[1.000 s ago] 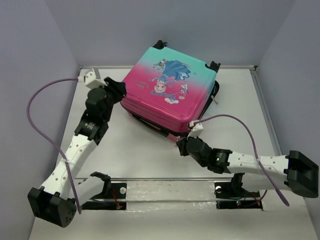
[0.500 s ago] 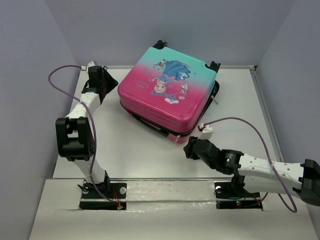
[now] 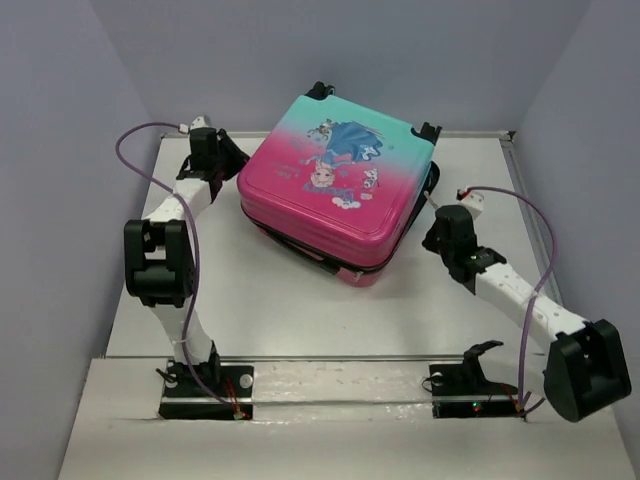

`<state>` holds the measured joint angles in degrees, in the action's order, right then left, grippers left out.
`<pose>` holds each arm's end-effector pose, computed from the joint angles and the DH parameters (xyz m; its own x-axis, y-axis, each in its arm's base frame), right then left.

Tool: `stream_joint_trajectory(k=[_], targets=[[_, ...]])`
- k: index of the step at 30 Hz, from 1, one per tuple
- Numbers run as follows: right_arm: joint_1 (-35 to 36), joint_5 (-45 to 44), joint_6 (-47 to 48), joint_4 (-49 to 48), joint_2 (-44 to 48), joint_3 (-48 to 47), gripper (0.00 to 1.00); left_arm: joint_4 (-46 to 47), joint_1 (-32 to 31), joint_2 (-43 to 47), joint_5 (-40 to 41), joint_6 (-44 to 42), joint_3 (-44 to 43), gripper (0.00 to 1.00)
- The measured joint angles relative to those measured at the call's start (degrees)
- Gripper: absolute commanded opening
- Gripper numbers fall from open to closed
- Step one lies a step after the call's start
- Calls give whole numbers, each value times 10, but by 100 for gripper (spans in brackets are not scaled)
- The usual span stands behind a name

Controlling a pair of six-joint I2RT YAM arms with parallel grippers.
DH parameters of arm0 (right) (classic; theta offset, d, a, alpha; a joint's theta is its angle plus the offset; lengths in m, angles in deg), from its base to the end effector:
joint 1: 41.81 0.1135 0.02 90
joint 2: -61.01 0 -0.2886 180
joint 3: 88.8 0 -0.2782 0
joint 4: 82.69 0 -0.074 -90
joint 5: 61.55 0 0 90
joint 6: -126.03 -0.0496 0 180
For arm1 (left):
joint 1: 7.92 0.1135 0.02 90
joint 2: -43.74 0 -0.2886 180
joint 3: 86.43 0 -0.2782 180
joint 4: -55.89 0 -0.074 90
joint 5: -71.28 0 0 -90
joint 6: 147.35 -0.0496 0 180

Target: Pack the luggage

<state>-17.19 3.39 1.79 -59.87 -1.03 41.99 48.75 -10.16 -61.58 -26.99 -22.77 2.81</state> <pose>0.2384 0.0861 0.2373 -0.4743 0.3433 -0.8107 0.2448 0.9359 0.2531 0.4792 -0.0259 0.2764 -0.4019 -0.5464 -0.7348 -0.0679 0.8181 -0.5711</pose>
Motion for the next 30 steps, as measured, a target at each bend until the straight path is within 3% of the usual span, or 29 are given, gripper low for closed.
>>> stream_joint_trajectory(k=[5, 7, 13, 18, 21, 22, 24, 30], targets=[[-73, 85, 38, -81, -122, -67, 17, 71, -14, 17, 20, 28, 72, 47], [-81, 122, 59, -100, -167, -91, 17, 107, -20, 54, 37, 53, 150, 46], [-123, 187, 142, -103, -260, -163, 18, 150, -73, 184, 130, 98, 318, 46], [-153, 252, 198, -58, -354, -282, 22, 154, -132, 311, 225, 114, 408, 46], [-159, 268, 209, -51, -386, -325, 37, 141, -166, 378, 266, 115, 434, 47], [-159, 268, 209, -50, -390, -332, 48, 137, -174, 394, 275, 114, 438, 49], [-159, 257, 210, -44, -389, -338, 55, 128, -183, 416, 291, 111, 439, 54], [-160, 195, 202, -7, -371, -337, 75, 78, -182, 406, 319, 93, 402, 57]])
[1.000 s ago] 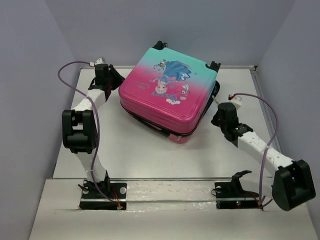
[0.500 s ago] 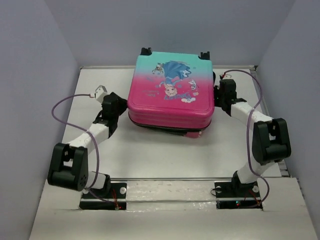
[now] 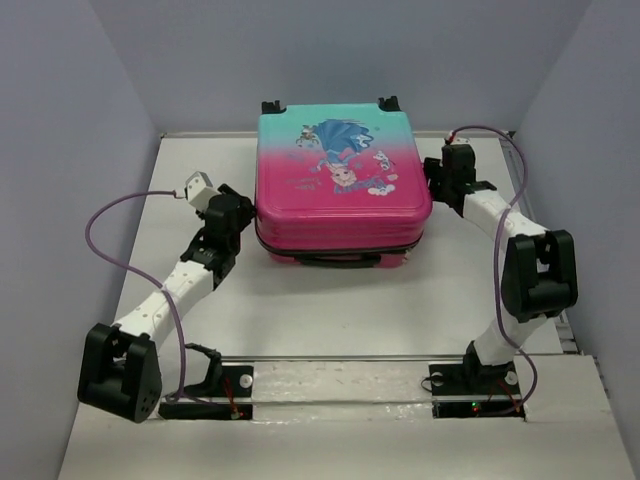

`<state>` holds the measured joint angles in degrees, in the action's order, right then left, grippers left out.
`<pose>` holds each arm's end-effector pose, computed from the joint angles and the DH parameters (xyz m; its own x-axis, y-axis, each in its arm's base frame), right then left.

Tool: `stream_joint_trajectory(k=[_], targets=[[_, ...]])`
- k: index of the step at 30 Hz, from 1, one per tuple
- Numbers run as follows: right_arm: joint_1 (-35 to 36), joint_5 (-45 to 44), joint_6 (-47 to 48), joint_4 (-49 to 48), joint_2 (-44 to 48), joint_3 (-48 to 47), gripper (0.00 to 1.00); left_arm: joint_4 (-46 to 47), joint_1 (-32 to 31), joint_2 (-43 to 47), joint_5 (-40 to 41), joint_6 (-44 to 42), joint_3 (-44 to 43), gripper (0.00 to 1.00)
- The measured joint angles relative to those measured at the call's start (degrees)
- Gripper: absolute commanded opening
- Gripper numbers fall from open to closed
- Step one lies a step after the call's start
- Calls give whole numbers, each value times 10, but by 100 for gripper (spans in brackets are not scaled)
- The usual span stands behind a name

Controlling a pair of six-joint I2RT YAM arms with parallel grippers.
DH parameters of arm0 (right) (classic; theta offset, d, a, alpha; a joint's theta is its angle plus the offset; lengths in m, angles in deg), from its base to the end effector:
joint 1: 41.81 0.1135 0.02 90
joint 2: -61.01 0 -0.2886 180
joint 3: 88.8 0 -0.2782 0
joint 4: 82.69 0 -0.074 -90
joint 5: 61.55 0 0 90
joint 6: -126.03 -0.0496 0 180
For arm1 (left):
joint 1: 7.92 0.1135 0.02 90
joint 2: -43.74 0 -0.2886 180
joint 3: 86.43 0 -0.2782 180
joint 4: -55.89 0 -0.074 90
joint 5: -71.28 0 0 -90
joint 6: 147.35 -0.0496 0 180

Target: Pack the luggage

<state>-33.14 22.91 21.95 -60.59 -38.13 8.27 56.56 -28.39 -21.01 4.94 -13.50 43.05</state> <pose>0.4256 0.0601 0.2443 -0.6127 0.1515 -0.7757 0.0762 0.9882 0.1328 0.2718 -0.0802 0.2781 -0.1271 -0.6299 -0.7662 -0.1847 0.7740 -0.6056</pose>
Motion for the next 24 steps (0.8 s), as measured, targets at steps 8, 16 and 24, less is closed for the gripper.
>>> stream_joint_trajectory(k=[8, 16, 24], targets=[[6, -14, -9, 11, 143, 39, 82, -10, 63, -93, -27, -7, -76, 58], [53, 39, -36, -37, 297, 131, 34, 24, 85, -162, -111, 4, -173, 82], [73, 174, -71, -81, 589, 375, 7, 12, 88, 9, -114, 17, -88, 50]])
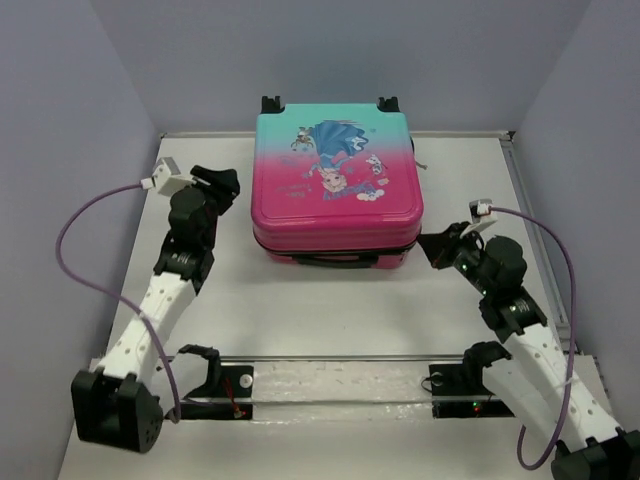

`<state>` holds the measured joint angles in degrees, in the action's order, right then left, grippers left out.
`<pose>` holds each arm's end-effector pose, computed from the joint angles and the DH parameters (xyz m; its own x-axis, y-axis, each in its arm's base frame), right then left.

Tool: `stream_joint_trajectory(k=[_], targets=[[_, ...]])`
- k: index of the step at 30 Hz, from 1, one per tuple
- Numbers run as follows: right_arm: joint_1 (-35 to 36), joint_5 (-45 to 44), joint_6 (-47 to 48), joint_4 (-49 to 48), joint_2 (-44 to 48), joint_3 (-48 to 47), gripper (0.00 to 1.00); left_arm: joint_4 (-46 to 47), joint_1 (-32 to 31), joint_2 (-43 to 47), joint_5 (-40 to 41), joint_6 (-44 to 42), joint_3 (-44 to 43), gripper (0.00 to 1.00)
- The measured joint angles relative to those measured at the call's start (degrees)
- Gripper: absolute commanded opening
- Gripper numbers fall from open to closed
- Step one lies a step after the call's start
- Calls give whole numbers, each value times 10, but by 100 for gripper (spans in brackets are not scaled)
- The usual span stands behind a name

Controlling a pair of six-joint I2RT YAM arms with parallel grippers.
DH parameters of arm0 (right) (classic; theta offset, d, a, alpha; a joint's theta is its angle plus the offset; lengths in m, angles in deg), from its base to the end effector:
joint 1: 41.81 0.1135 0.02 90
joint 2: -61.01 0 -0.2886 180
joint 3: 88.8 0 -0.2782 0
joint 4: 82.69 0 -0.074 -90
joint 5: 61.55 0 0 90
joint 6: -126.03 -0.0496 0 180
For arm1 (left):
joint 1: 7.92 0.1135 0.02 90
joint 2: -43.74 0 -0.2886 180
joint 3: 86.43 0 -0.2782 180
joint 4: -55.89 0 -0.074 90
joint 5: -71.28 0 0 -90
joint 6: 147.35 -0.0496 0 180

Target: Pack the luggage

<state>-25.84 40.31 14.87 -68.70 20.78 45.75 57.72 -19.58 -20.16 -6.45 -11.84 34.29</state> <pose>0.1874 0.0642 0.3065 -0.3044 0.2803 -0.9104 -0.3803 0.8405 0.3860 0.2887 -0.0488 0.3443 -0.0260 -0.7064 -0.7073 -0.0413 0.7077 -0.7053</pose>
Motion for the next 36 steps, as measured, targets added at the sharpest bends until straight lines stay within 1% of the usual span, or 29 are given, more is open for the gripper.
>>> stream_joint_trajectory(k=[1, 2, 3, 4, 5, 6, 7, 8, 9, 12, 15, 18, 21, 26, 28, 31, 33, 34, 35, 36], targets=[[3, 13, -5, 2, 23, 23, 7, 3, 0, 41, 3, 2, 20, 40], [9, 27, -13, 6, 53, 49, 7, 4, 0, 83, 5, 5, 39, 34], [13, 35, -18, 9, 63, 61, 8, 10, 0, 123, 4, 5, 61, 17], [15, 39, -23, 11, 66, 70, 10, 14, 0, 163, 3, 5, 93, 11], [18, 44, -28, 13, 67, 80, 15, 12, 0, 190, 2, 7, 119, 7], [20, 45, -30, 16, 65, 85, 21, 7, 0, 224, -2, 10, 153, 6], [23, 47, -34, 21, 59, 90, 31, 4, 0, 238, -8, 12, 176, 6], [26, 47, -38, 27, 48, 93, 36, 1, 0, 242, -16, 14, 191, 6], [30, 45, -42, 30, 41, 93, 40, -9, 1, 246, -33, 17, 224, 6], [48, 24, -44, 44, 12, 95, 49, -36, 0, 241, -66, 26, 279, 6], [51, 4, -46, 47, 2, 99, 49, -55, -4, 232, -93, 35, 316, 6], [56, -11, -46, 38, -29, 104, 50, -40, -7, 207, -118, 40, 323, 6], [64, -31, -45, 12, -76, 106, 50, -14, -27, 168, -130, 42, 322, 6], [68, -57, -39, -59, -128, 111, 48, 5, -90, 141, -132, 43, 308, 6], [72, -59, -39, -96, -146, 113, 44, 14, -106, 139, -130, 43, 301, 6], [80, -61, -33, -151, -163, 126, 42, 22, -109, 141, -121, 43, 297, 6], [83, -68, -30, -176, -176, 136, 32, 20, -109, 143, -115, 43, 297, 6], [85, -68, -28, -184, -180, 138, 24, 20, -109, 144, -112, 43, 296, 6], [87, -70, -26, -200, -190, 144, 10, 20, -110, 143, -109, 42, 294, 6], [91, -71, -24, -213, -198, 149, 7, 20, -111, 142, -108, 41, 293, 6]])
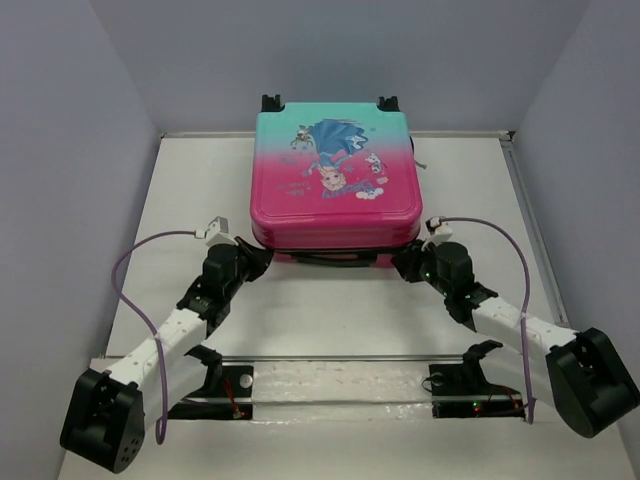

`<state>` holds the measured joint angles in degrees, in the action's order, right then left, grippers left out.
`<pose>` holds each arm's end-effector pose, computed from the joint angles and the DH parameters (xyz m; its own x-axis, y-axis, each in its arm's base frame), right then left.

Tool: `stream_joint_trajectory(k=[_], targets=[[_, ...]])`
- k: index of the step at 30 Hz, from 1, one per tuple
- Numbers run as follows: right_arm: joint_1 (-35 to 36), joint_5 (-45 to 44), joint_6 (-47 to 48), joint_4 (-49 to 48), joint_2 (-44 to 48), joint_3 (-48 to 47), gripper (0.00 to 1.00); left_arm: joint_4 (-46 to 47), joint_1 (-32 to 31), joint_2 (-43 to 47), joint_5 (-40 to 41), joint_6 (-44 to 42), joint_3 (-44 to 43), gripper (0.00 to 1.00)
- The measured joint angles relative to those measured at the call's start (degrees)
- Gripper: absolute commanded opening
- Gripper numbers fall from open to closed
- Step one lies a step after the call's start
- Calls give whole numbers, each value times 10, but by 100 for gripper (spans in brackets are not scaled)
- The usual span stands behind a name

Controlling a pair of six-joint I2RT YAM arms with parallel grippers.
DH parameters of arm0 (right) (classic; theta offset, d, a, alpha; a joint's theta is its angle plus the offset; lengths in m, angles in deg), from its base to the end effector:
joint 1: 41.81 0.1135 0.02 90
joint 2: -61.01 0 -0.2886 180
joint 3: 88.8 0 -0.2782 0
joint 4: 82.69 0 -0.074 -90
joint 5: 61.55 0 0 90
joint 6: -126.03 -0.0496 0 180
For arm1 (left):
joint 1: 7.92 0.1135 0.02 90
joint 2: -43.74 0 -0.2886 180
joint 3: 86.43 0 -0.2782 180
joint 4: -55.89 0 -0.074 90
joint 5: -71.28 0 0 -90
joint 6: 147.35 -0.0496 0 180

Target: Pack the luggage

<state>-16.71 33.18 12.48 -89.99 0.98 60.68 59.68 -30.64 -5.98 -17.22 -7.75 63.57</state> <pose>0.2085 0.1022 0.1798 -0.5103 0.2007 -0.8362 -0.3142 0.8617 0.3985 0.1980 -0.0815 0.2059 -0.4404 -0.6409 -0.6287 0.0424 0.6847 -0.7276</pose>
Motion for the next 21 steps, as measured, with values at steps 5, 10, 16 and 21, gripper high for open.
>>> stream_joint_trajectory(k=[5, 10, 16, 21], targets=[[68, -51, -6, -25, 7, 10, 7, -6, -1, -27, 3, -9, -18, 6], [181, -172, -14, 21, 12, -9, 7, -33, -8, -39, 23, -18, -47, 6], [324, -307, -34, 91, -105, -121, 7, -35, -44, -76, 26, -22, -91, 6], [399, -400, -38, 91, -243, -231, 7, -17, -55, -92, 18, -28, -121, 6]])
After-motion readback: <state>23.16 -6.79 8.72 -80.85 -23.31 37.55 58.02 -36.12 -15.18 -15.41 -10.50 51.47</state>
